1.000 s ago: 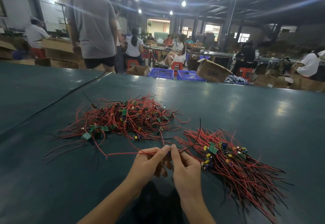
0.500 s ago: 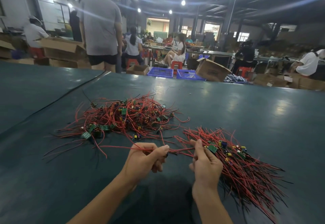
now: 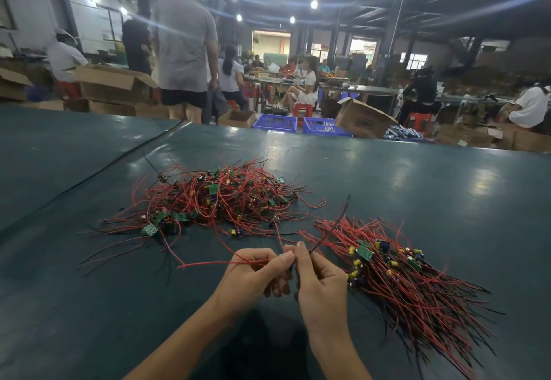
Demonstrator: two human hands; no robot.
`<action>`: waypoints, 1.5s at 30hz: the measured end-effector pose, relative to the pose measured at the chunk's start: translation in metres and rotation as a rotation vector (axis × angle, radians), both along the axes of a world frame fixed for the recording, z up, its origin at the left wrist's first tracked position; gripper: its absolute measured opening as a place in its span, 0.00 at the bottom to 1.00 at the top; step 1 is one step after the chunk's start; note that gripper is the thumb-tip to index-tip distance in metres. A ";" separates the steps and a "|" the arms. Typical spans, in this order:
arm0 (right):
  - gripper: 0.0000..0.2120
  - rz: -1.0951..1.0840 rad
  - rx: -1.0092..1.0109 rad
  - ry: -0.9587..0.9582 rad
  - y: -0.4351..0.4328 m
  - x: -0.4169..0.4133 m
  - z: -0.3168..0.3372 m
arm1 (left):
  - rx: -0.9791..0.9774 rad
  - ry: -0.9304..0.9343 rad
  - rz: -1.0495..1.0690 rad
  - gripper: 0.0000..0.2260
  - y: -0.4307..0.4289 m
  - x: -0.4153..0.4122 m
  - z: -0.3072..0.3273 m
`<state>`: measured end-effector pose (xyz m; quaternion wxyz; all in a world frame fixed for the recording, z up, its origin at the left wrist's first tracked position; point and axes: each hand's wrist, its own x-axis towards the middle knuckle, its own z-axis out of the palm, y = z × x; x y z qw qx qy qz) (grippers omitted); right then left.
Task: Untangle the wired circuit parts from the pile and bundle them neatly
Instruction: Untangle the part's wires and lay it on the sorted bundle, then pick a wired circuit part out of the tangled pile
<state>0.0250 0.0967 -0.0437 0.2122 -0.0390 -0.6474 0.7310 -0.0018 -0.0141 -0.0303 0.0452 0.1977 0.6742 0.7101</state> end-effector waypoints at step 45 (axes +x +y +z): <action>0.17 -0.089 -0.776 -0.123 0.052 -0.006 0.009 | -1.148 0.136 0.698 0.13 -0.107 -0.072 -0.036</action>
